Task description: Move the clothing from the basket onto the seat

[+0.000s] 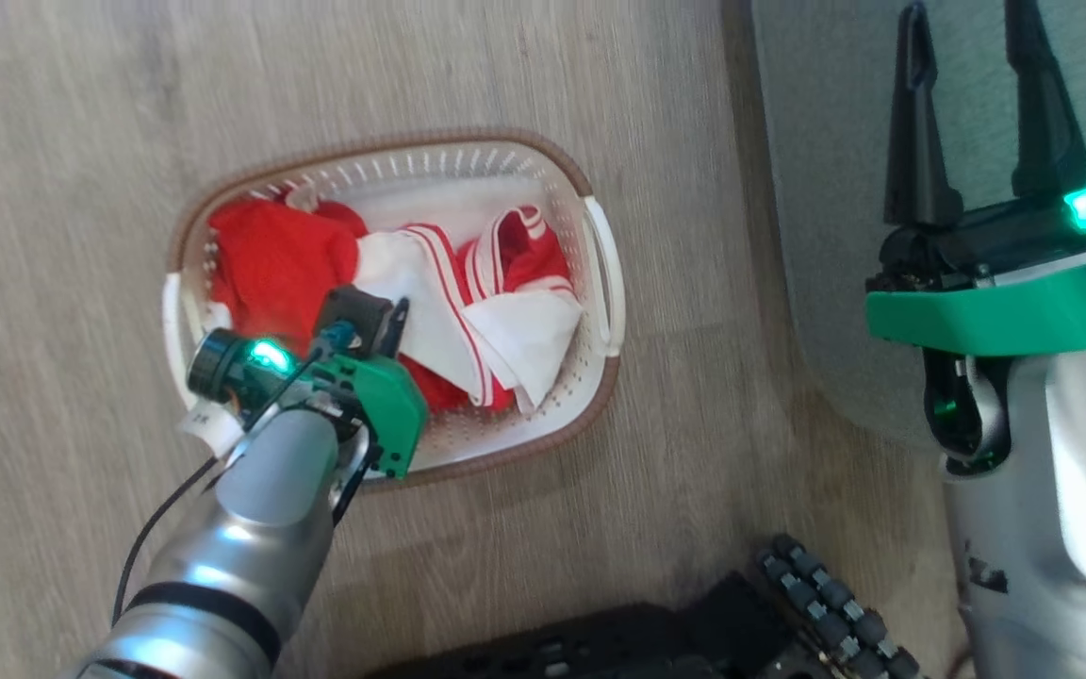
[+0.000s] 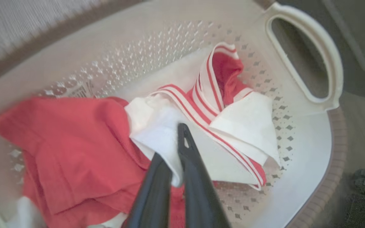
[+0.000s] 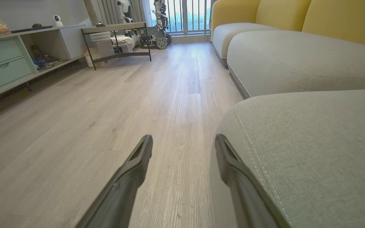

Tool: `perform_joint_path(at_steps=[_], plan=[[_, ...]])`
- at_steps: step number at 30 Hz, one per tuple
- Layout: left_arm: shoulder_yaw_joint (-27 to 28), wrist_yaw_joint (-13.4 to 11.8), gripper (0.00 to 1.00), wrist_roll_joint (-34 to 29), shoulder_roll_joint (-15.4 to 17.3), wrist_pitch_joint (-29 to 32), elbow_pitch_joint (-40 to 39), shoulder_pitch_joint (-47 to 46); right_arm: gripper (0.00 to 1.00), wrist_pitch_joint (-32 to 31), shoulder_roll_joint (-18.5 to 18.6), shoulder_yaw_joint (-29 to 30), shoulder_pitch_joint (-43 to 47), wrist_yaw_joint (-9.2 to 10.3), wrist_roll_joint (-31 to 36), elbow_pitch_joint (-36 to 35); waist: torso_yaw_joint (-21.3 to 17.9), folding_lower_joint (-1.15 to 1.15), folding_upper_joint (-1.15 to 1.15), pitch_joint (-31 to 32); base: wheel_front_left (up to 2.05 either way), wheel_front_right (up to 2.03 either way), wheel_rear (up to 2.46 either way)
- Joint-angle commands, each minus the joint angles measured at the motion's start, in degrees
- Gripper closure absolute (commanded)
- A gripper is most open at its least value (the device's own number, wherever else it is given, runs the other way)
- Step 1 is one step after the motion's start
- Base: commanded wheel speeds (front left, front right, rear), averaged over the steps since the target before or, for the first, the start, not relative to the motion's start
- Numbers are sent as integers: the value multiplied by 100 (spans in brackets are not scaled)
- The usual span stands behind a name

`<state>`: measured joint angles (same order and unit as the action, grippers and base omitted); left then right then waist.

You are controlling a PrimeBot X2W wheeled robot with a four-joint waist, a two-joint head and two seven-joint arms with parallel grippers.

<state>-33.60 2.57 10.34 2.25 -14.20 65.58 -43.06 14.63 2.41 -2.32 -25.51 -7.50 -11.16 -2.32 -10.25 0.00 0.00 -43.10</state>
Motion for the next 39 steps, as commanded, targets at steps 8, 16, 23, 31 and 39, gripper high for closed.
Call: perform_joint_path(at_steps=[8,16,23,31,39], plan=[[-87,-51,100,106,63,-78,-961,432,0,37,46,-41,396,1,94,55,389,0,0,1124,0,0,0],[71,0,100,35,126,-79,-2581,1071,0,37,46,-9,1027,1,222,408,705,0,0,2561,0,0,0],[228,61,100,-26,188,-79,-3452,1352,0,37,46,33,1933,1,264,721,918,0,0,3944,0,0,0],[254,123,100,-70,193,-79,-3597,966,0,37,46,-68,2394,1,276,788,1049,0,0,4535,0,0,0],[186,152,100,-8,112,-80,-3331,77,0,37,46,-310,2480,1,260,848,1138,0,0,4787,0,0,0]])
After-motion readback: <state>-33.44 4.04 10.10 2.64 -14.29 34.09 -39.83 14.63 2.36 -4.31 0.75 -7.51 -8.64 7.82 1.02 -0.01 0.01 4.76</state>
